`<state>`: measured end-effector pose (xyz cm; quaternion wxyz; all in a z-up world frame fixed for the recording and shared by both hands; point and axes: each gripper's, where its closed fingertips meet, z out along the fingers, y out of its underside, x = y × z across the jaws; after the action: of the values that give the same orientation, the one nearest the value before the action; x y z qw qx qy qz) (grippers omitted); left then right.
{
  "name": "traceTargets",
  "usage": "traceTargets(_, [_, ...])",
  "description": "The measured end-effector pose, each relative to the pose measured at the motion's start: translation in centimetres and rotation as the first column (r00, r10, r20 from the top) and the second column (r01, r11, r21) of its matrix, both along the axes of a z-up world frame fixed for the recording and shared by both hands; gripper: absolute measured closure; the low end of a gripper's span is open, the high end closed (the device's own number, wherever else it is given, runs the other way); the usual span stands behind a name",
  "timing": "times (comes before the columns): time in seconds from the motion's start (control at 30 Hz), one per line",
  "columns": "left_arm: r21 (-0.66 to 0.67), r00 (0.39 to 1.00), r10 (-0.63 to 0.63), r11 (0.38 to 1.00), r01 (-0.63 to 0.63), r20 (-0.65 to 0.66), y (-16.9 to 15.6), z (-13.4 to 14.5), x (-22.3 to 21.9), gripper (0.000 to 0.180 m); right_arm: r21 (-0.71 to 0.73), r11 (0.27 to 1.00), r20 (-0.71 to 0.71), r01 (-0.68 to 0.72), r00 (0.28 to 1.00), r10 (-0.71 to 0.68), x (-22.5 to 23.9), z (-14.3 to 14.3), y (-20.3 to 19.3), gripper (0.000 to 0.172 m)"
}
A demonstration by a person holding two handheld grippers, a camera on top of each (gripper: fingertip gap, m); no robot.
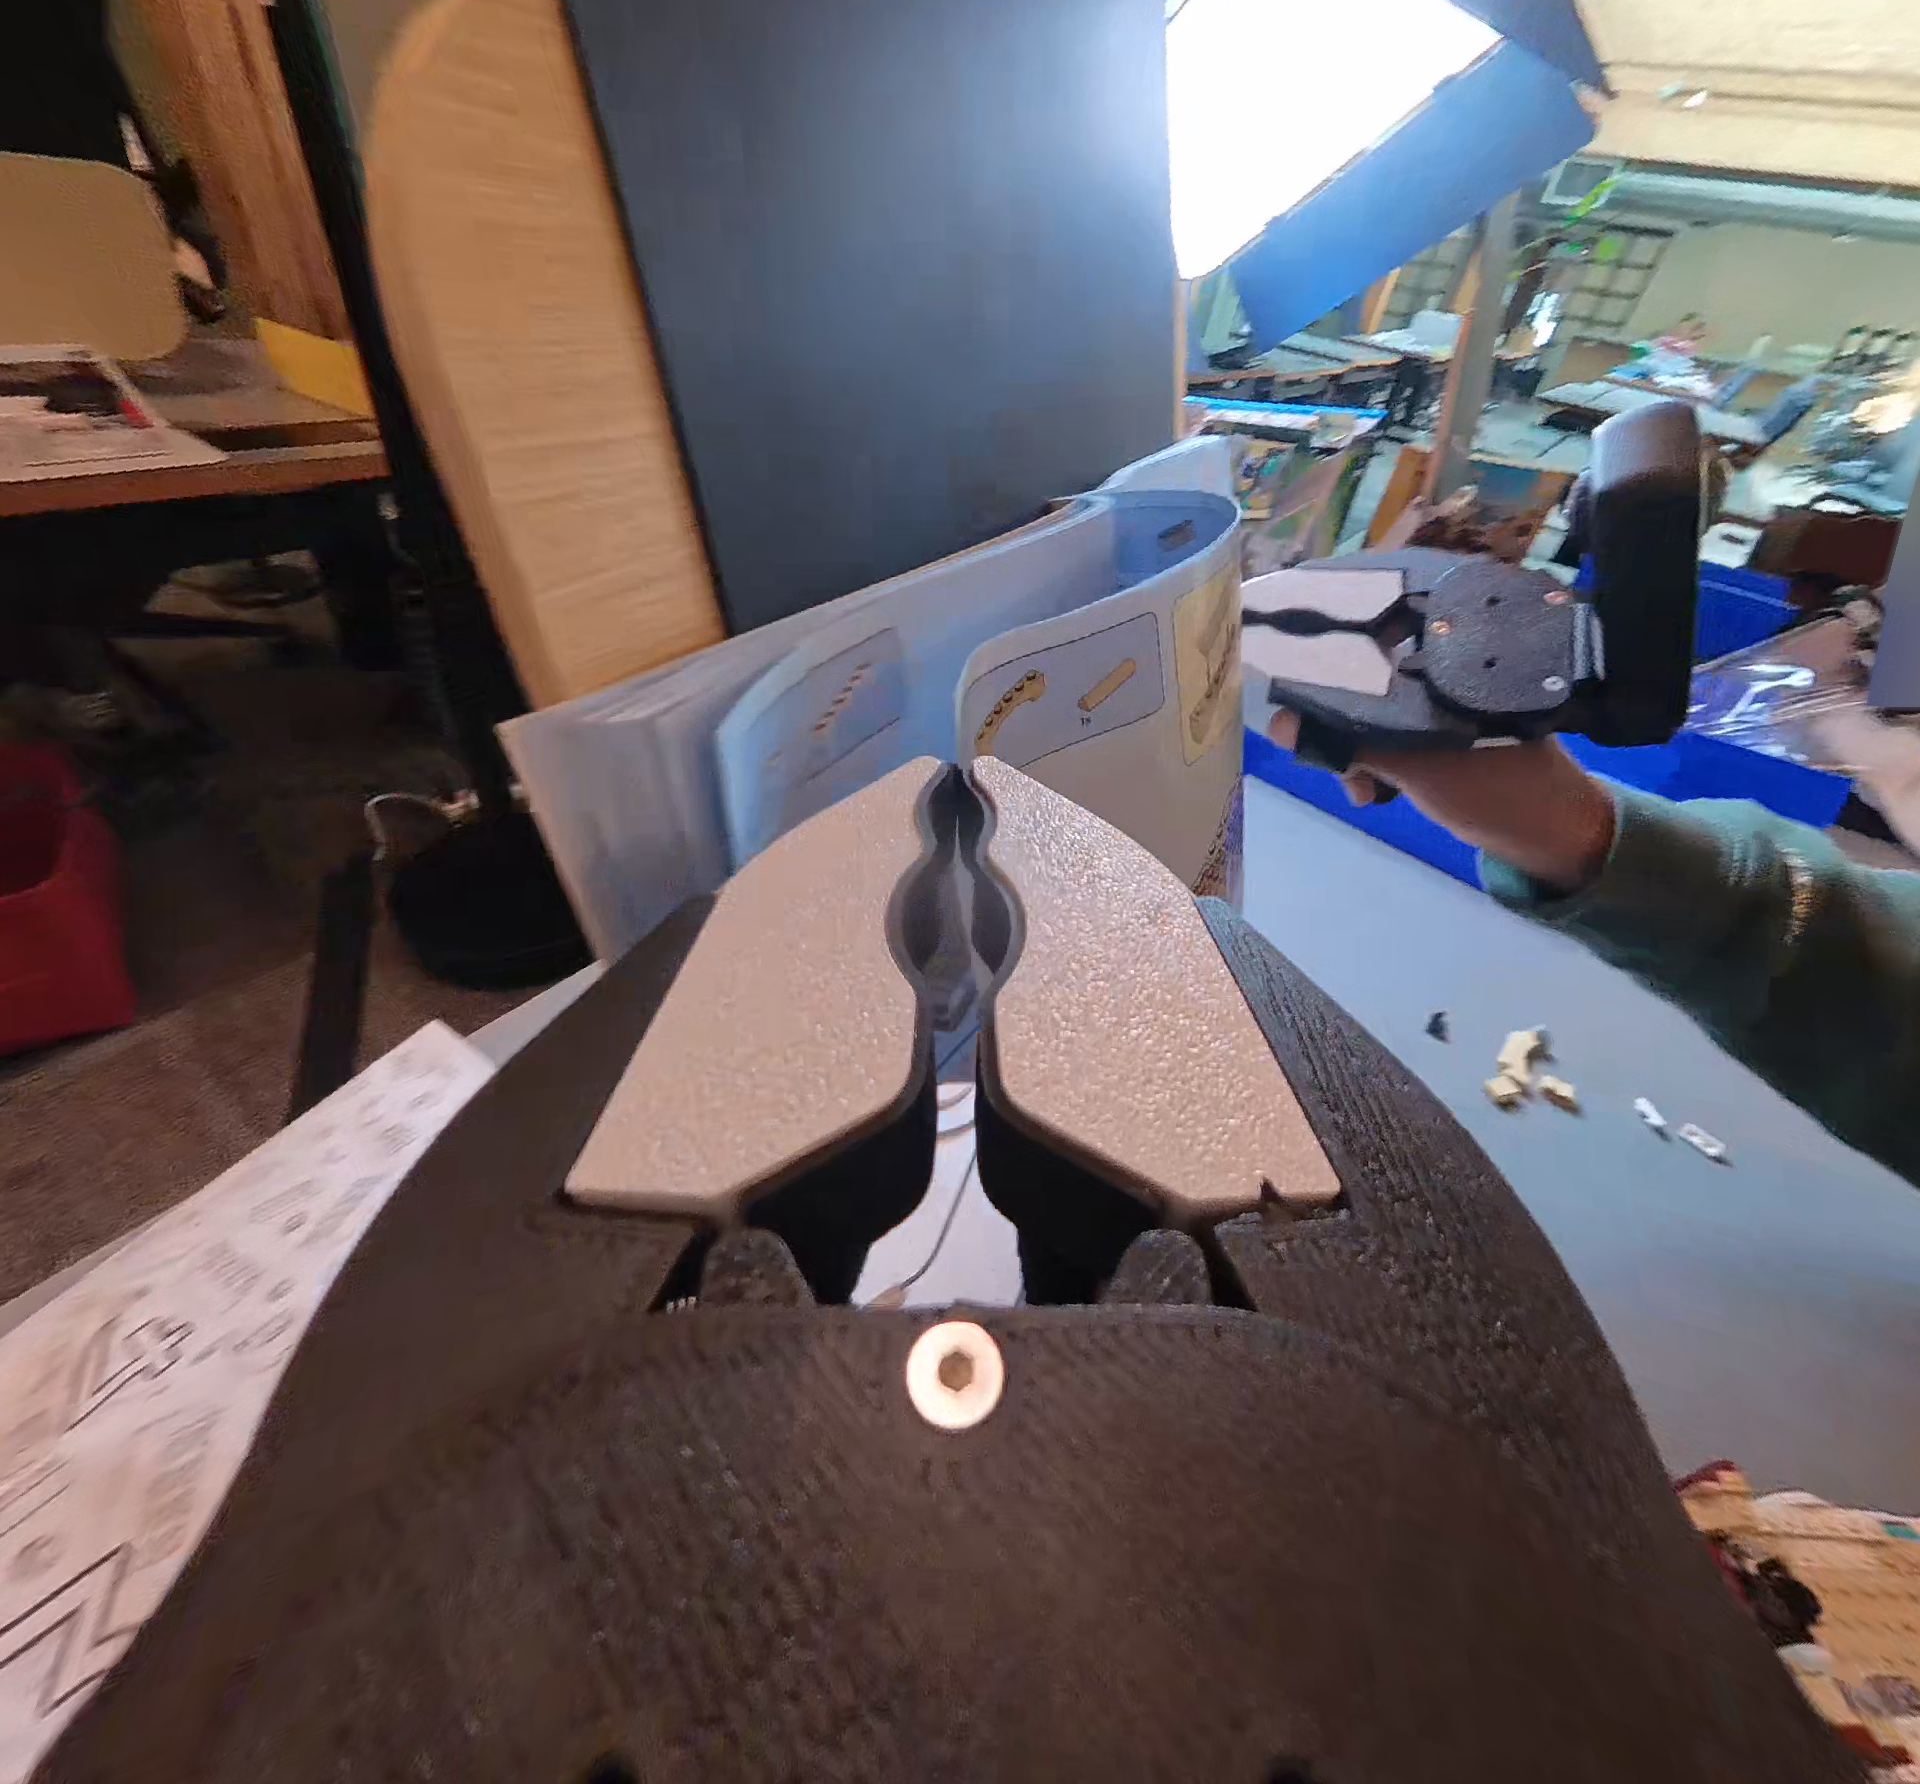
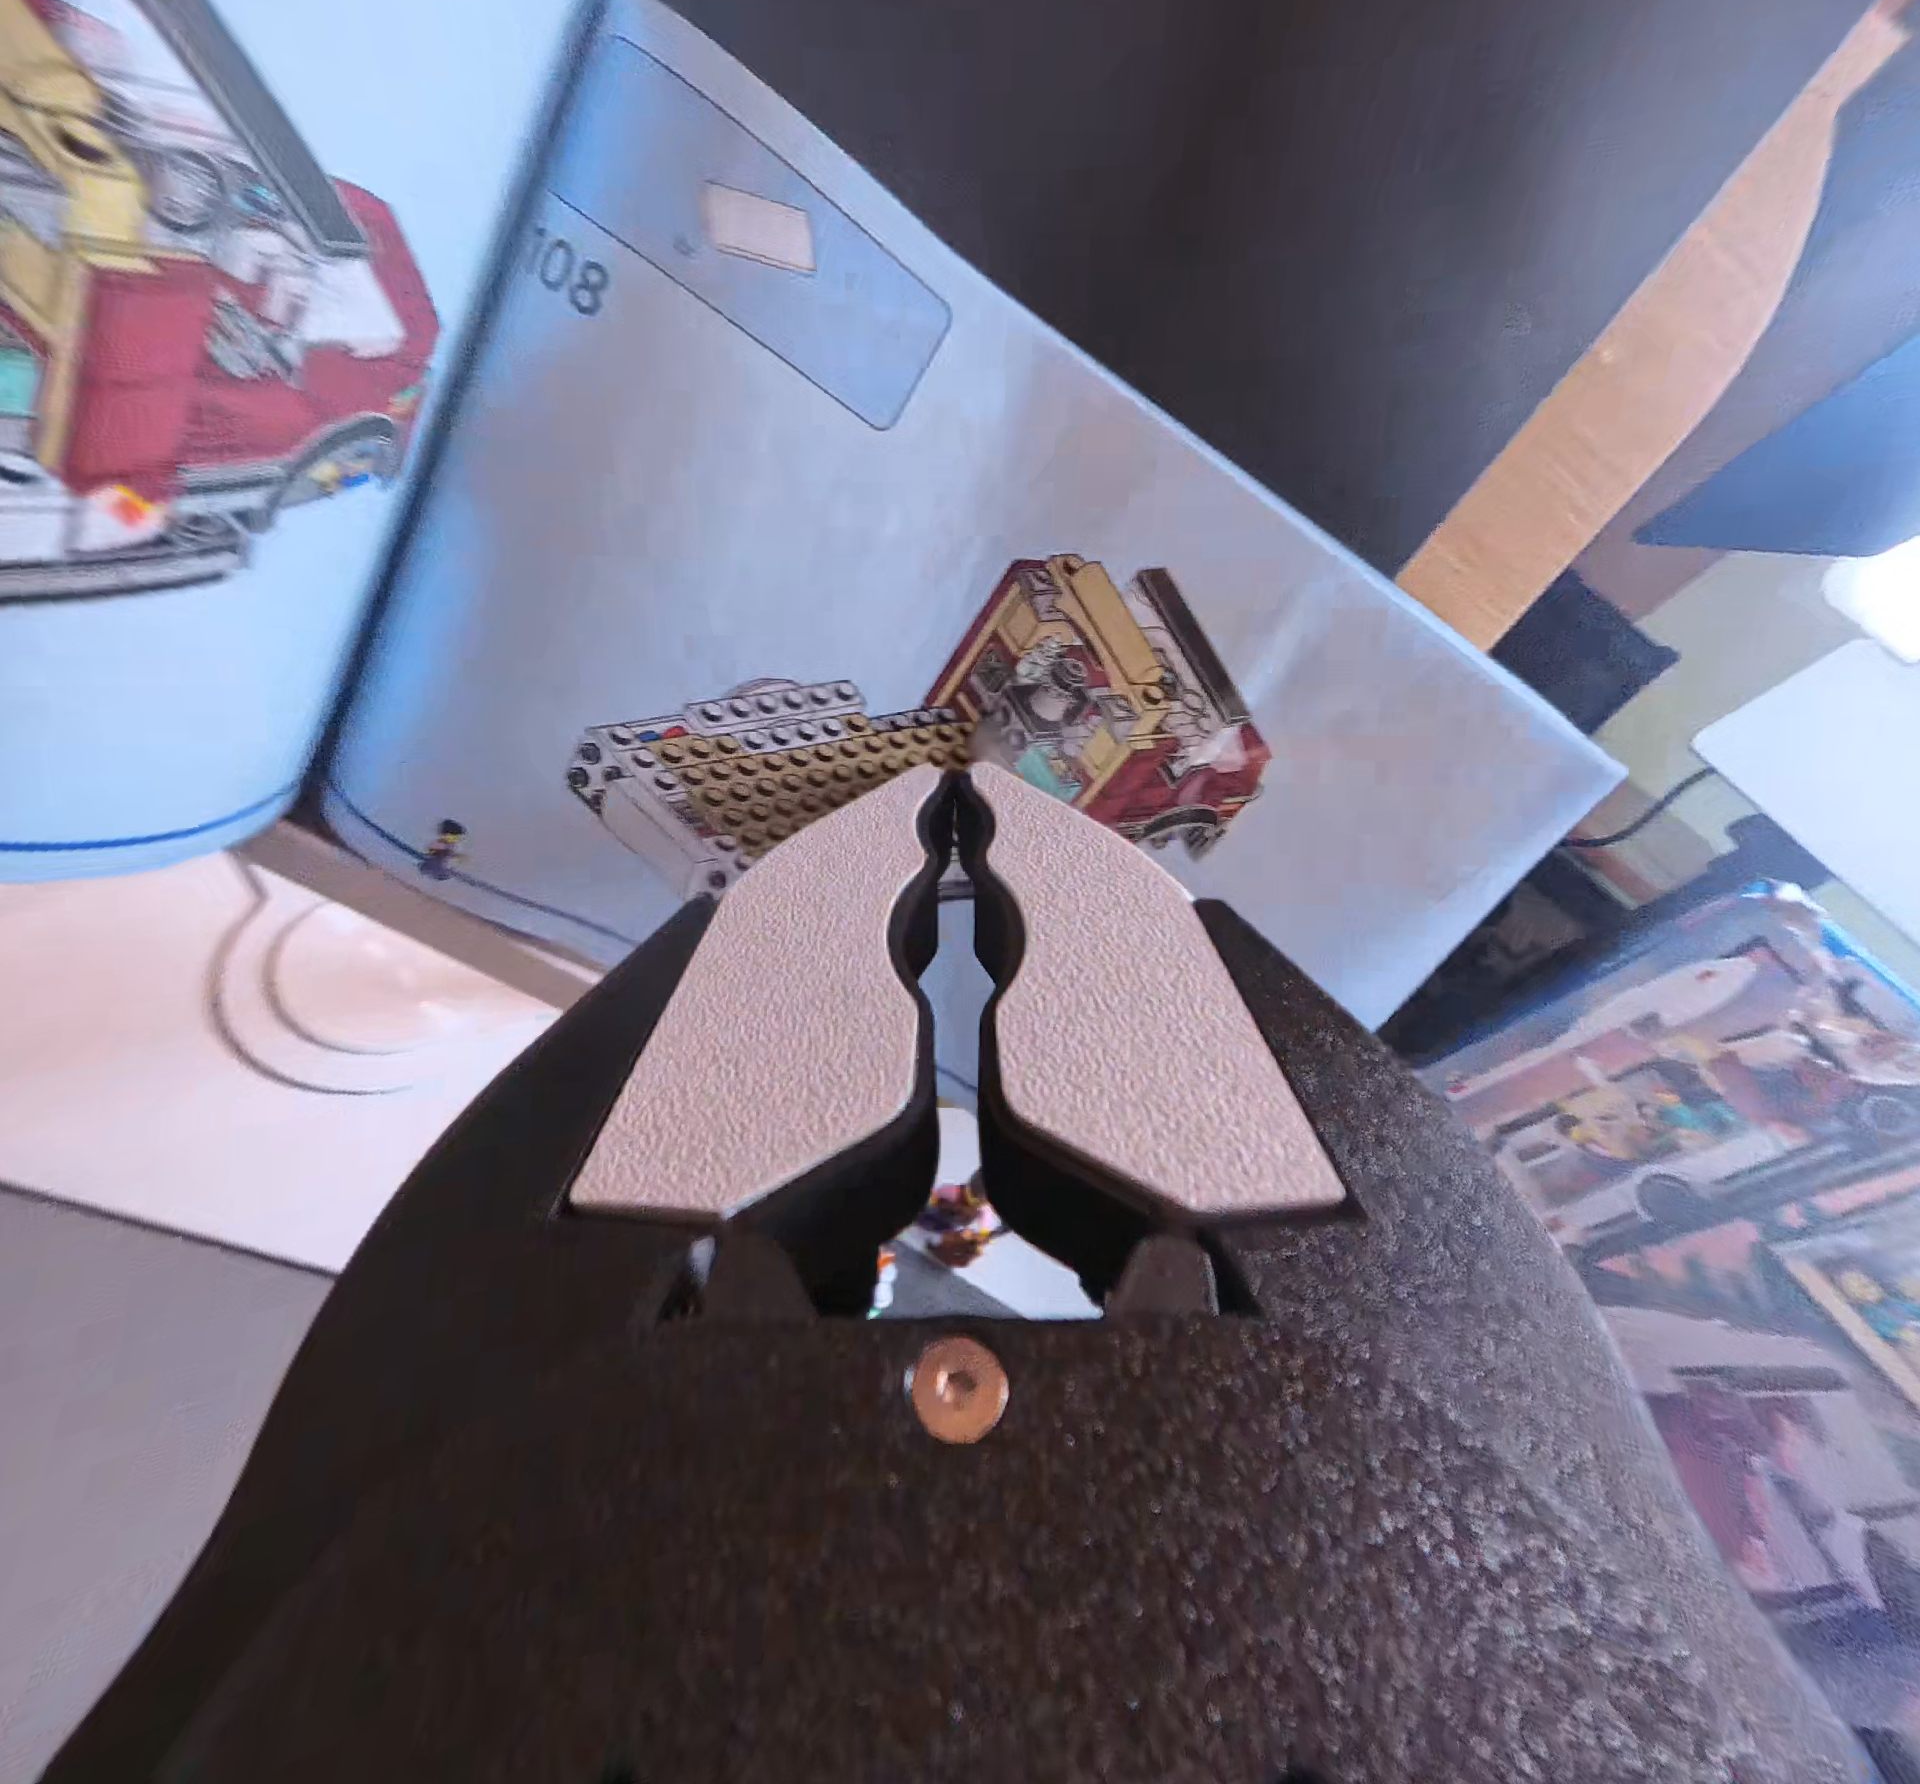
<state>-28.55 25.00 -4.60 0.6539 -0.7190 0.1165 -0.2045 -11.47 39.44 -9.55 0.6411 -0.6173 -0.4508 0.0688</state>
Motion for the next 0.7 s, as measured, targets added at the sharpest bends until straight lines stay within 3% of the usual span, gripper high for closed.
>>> traceTargets(0.17, [-0.020,0.980,0.147,0.988,-0.151,-0.136,0.1,-1.0,-3.0,0.180,0.145,0.987,0.031,0.070,0.997,-0.075,1.6,1.2,2.5,0.172])
traceTargets(0.37, [-0.005,0.915,0.249,0.964,-0.264,-0.318,0.7,-1.4,-4.6,0.180,0.033,0.995,0.032,0.095,0.995,-0.096,2.6,0.5,2.4,0.165])
traceTargets(0.43, [0.007,0.893,0.264,0.960,-0.280,-0.364,0.7,-1.2,-4.6,0.180,0.038,0.999,0.004,0.035,0.999,-0.035,1.7,1.2,0.5,0.164])
traceTargets(0.57, [0.019,0.877,0.280,0.955,-0.296,-0.390,0.7,-1.2,-4.6,0.180,0.048,0.962,0.011,-0.269,0.963,0.269,-3.6,1.5,-7.6,0.166])
traceTargets(0.7, [0.025,0.873,0.305,0.947,-0.320,-0.381,0.5,-0.8,-5.0,0.180,-0.059,0.962,0.117,-0.266,0.955,0.272,-7.4,-2.0,-9.0,0.164])
